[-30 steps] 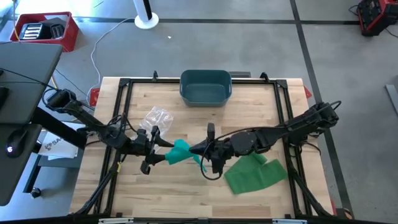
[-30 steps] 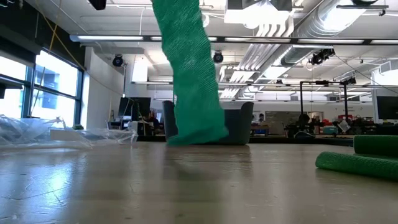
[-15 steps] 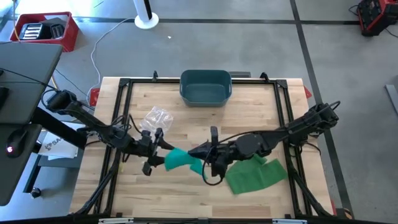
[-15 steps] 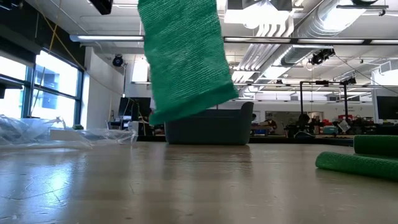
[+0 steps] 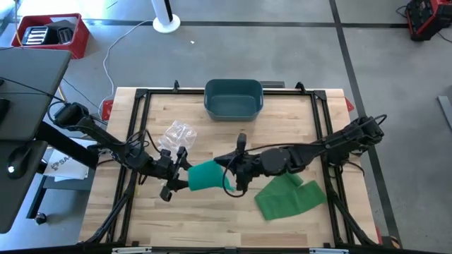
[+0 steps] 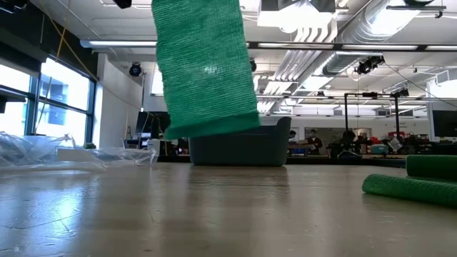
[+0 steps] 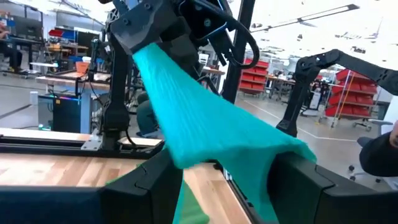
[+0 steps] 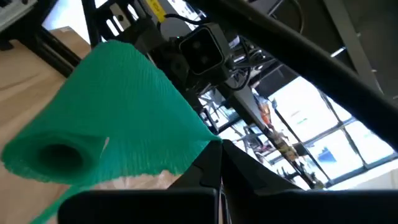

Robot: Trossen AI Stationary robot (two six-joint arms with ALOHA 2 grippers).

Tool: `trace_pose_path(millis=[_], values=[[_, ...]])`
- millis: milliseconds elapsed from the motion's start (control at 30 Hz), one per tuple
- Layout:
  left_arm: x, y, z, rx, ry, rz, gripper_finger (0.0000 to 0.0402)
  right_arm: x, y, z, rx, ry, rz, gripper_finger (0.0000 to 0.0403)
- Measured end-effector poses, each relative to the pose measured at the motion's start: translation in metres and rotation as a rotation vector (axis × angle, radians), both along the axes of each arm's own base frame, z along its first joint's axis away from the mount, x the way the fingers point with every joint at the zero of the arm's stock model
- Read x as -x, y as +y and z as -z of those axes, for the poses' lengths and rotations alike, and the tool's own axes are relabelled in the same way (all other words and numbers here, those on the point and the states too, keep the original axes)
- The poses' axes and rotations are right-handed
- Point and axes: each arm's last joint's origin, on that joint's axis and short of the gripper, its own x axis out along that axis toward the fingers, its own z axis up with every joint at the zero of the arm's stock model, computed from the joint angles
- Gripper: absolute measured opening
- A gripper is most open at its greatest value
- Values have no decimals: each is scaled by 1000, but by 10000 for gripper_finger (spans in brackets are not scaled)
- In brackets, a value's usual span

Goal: Roll bandage
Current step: Roll the blue bandage

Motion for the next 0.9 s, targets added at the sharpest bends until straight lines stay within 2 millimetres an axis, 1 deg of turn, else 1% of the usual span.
trace_pose_path(millis=[300, 467, 633, 900], values=[[0, 0, 2, -12, 19, 1, 200, 10, 10, -10, 25, -35, 25, 0], [0, 0, 2, -10, 16, 1, 200, 13, 13, -11, 33, -30, 30, 0], [0, 0, 2, -5, 16, 2, 200, 10, 5, -6, -14, 4, 50, 0], [0, 0, 1, -6, 12, 2, 200, 3, -14, -3, -112, 28, 24, 0]])
